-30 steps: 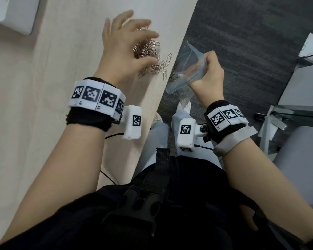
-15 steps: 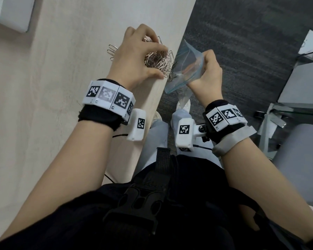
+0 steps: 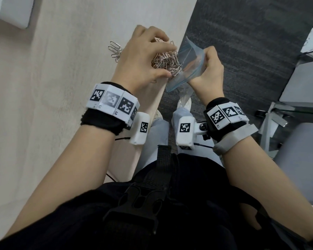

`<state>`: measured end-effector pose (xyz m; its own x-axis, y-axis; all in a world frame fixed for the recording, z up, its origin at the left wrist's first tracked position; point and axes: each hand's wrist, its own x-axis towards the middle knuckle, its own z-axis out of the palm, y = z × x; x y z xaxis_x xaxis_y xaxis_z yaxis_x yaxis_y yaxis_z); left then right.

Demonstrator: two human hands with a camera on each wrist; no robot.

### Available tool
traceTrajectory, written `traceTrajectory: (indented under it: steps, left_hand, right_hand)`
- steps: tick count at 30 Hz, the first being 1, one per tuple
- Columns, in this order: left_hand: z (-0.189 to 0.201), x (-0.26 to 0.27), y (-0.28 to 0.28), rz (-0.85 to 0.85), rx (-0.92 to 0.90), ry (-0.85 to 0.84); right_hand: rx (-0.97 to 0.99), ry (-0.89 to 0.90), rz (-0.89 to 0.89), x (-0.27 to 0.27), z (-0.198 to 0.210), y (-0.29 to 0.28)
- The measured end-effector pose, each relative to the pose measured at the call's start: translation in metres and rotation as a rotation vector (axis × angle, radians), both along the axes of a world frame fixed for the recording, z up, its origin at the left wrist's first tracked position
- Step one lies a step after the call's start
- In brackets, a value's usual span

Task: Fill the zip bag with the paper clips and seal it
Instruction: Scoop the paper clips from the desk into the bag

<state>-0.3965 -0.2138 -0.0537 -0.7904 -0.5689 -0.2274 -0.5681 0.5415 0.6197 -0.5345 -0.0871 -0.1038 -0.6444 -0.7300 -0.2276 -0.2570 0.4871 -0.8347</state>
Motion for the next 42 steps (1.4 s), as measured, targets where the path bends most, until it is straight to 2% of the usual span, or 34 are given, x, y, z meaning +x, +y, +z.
traceTrajectory:
  steps: [2, 6, 8, 15, 24, 42]
  left_hand:
    - [0.006, 0.007, -0.008, 0.022, -0.033, -0.055]
    - [0.015, 0.022, -0.02, 0.095, -0.045, -0.288]
    - [0.014, 0.027, -0.021, 0.108, -0.026, -0.326]
    - [0.009, 0.025, -0.014, 0.111, 0.047, -0.183]
    - [0.008, -0.002, -0.007, -0.042, 0.075, -0.155]
    - [-0.005, -0.016, 0.006, -0.074, 0.048, -0.031]
  right_hand:
    - [0.003, -0.006, 0.004, 0.0, 0.001, 0.0]
    - [0.016, -0.016, 0.001, 0.001, 0.0, 0.0]
    - [0.024, -0.016, -0.004, 0.002, 0.0, -0.001]
    - [0.017, -0.028, 0.008, 0.003, 0.001, -0.002]
    - [0.02, -0.006, 0.017, 0.003, 0.0, -0.002]
    - [0.031, -0.003, 0.019, 0.004, -0.003, -0.003]
